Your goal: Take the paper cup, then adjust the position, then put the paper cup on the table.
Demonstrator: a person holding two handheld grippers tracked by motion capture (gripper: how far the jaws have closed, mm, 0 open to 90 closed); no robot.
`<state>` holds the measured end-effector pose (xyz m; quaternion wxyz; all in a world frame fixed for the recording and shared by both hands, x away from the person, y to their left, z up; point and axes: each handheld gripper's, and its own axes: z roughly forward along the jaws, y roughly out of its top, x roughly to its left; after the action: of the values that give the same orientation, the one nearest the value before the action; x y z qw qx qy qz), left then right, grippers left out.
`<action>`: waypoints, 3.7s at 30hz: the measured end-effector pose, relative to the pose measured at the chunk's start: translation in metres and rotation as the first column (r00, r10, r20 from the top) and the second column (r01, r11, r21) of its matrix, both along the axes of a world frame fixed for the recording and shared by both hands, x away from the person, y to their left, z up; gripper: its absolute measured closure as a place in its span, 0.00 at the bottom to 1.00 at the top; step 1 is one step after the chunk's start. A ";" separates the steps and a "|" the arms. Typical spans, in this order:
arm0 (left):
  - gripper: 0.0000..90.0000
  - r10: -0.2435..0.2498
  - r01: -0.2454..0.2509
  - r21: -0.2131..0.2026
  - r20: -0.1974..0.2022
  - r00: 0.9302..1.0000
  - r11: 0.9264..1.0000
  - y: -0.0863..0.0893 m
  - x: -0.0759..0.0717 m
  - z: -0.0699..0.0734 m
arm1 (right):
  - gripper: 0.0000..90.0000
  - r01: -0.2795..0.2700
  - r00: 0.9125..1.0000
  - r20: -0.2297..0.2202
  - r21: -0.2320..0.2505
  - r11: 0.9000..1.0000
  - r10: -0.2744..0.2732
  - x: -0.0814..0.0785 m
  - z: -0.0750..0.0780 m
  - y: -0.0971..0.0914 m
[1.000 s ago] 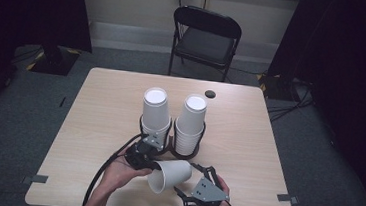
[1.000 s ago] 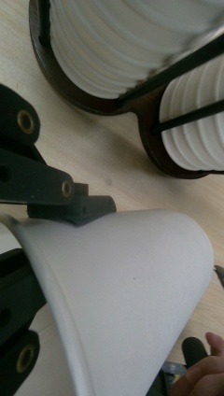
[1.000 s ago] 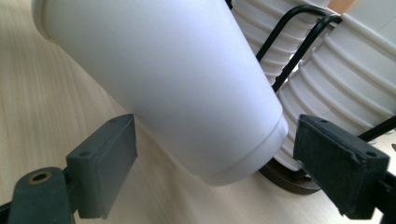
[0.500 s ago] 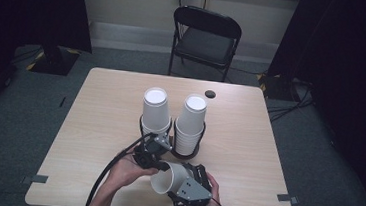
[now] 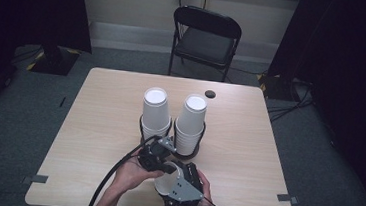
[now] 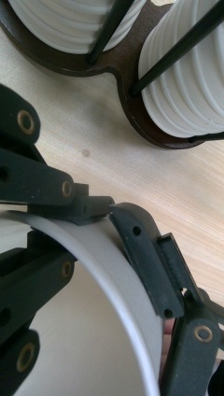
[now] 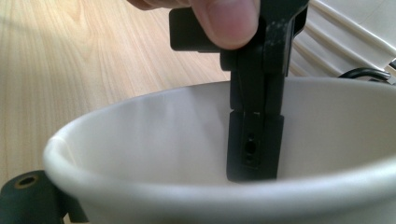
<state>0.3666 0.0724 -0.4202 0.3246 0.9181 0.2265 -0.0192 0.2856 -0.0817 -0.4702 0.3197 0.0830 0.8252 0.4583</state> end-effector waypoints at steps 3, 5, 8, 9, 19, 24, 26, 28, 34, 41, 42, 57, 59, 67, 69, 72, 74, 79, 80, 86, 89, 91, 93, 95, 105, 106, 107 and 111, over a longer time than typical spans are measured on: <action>0.96 0.016 -0.016 -0.019 -0.002 1.000 1.000 0.000 0.000 -0.001 | 0.10 0.001 1.000 0.005 0.003 1.000 -0.001 0.000 0.001 0.000; 0.95 0.023 -0.023 -0.020 -0.003 1.000 1.000 -0.001 0.000 -0.001 | 0.10 0.002 1.000 0.012 0.006 1.000 -0.002 0.001 0.002 0.000; 0.95 0.026 -0.026 -0.022 -0.005 1.000 0.999 -0.001 0.000 -0.002 | 0.10 0.004 1.000 0.012 0.009 1.000 -0.004 0.001 0.001 0.000; 0.94 0.027 -0.027 -0.032 -0.004 1.000 0.999 0.000 0.000 -0.004 | 0.10 0.005 1.000 0.012 0.011 1.000 -0.005 0.001 0.001 0.000; 0.87 0.067 -0.065 -0.108 0.010 0.998 0.992 0.008 -0.001 -0.012 | 0.11 0.026 1.000 -0.016 0.108 0.994 -0.024 0.005 0.000 -0.005; 0.80 0.091 -0.086 -0.160 0.022 0.996 0.983 0.011 0.000 -0.012 | 0.11 0.043 0.999 -0.037 0.128 0.991 -0.038 0.008 0.002 -0.009; 0.75 0.110 -0.101 -0.191 0.039 0.993 0.976 0.013 -0.001 -0.012 | 0.11 0.051 0.998 -0.049 0.132 0.990 -0.045 0.009 0.002 -0.010; 0.81 0.122 -0.108 -0.211 0.057 0.991 0.971 0.016 -0.002 -0.013 | 0.11 0.065 0.997 -0.054 0.131 0.989 -0.059 0.010 0.002 -0.011; 0.74 0.141 -0.111 -0.292 0.084 0.986 0.950 0.022 -0.009 -0.014 | 0.11 0.095 0.992 -0.102 0.172 0.981 -0.078 0.012 0.000 -0.020; 0.49 0.214 -0.132 -0.370 0.189 0.958 0.920 0.028 -0.016 -0.009 | 0.11 0.137 0.985 -0.131 0.209 0.968 -0.111 0.015 -0.003 -0.031; 0.43 0.216 -0.131 -0.372 0.198 0.956 0.919 0.028 -0.017 -0.008 | 0.11 0.148 0.983 -0.139 0.217 0.965 -0.120 0.016 -0.003 -0.033; 0.24 0.334 -0.202 -0.436 0.251 0.908 0.877 0.047 -0.026 -0.019 | 0.11 0.240 0.960 -0.211 0.283 0.928 -0.184 0.027 -0.002 -0.062; 0.21 0.344 -0.206 -0.443 0.256 0.903 0.873 0.049 -0.027 -0.022 | 0.11 0.252 0.957 -0.214 0.288 0.924 -0.194 0.027 -0.002 -0.065; 0.17 0.425 -0.280 -0.469 0.239 0.873 0.838 0.059 -0.028 -0.042 | 0.11 0.296 0.948 -0.215 0.308 0.904 -0.236 0.031 0.005 -0.082; 0.17 0.445 -0.297 -0.476 0.236 0.864 0.828 0.062 -0.029 -0.048 | 0.11 0.307 0.944 -0.223 0.322 0.896 -0.243 0.032 0.006 -0.087; 0.17 0.457 -0.298 -0.491 0.241 0.856 0.818 0.067 -0.033 -0.053 | 0.11 0.321 0.940 -0.228 0.337 0.885 -0.254 0.034 0.007 -0.093; 0.17 0.478 -0.319 -0.479 0.256 0.840 0.818 0.070 -0.033 -0.057 | 0.11 0.329 0.938 -0.228 0.350 0.877 -0.261 0.036 0.008 -0.096; 0.17 0.527 -0.353 -0.496 0.269 0.806 0.793 0.081 -0.041 -0.067 | 0.11 0.361 0.926 -0.248 0.365 0.858 -0.284 0.043 0.010 -0.108; 0.17 0.533 -0.356 -0.500 0.271 0.801 0.789 0.084 -0.042 -0.069 | 0.11 0.366 0.924 -0.251 0.367 0.855 -0.288 0.045 0.011 -0.109; 0.17 0.603 -0.400 -0.531 0.288 0.744 0.747 0.093 -0.044 -0.075 | 0.11 0.398 0.912 -0.267 0.408 0.822 -0.310 0.057 0.016 -0.120; 0.17 0.615 -0.405 -0.537 0.297 0.731 0.740 0.096 -0.046 -0.076 | 0.11 0.413 0.907 -0.281 0.439 0.798 -0.315 0.065 0.018 -0.125; 0.17 0.618 -0.403 -0.543 0.299 0.728 0.737 0.096 -0.046 -0.076 | 0.11 0.425 0.902 -0.285 0.446 0.788 -0.325 0.069 0.020 -0.127; 0.17 0.619 -0.403 -0.543 0.302 0.725 0.737 0.095 -0.047 -0.076 | 0.11 0.436 0.897 -0.289 0.452 0.778 -0.335 0.075 0.023 -0.129; 0.17 0.612 -0.387 -0.536 0.343 0.712 0.750 0.094 -0.050 -0.076 | 0.11 0.443 0.895 -0.285 0.459 0.770 -0.344 0.082 0.026 -0.132; 0.17 0.646 -0.381 -0.599 0.319 0.694 0.705 0.100 -0.053 -0.077 | 0.11 0.462 0.886 -0.284 0.470 0.753 -0.366 0.113 0.036 -0.138; 0.17 0.656 -0.391 -0.595 0.326 0.680 0.702 0.099 -0.053 -0.077 | 0.11 0.466 0.884 -0.284 0.464 0.753 -0.372 0.115 0.037 -0.137; 0.17 0.657 -0.392 -0.592 0.334 0.675 0.704 0.099 -0.054 -0.077 | 0.11 0.465 0.884 -0.283 0.460 0.756 -0.372 0.118 0.038 -0.137; 0.17 0.662 -0.392 -0.593 0.346 0.665 0.703 0.096 -0.056 -0.077 | 0.11 0.473 0.880 -0.292 0.458 0.753 -0.374 0.129 0.037 -0.136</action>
<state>0.3110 0.1687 -0.4976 0.5768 0.6666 0.3789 0.2818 0.4150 -0.2182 -0.4328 0.3043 0.3924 0.6565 0.5678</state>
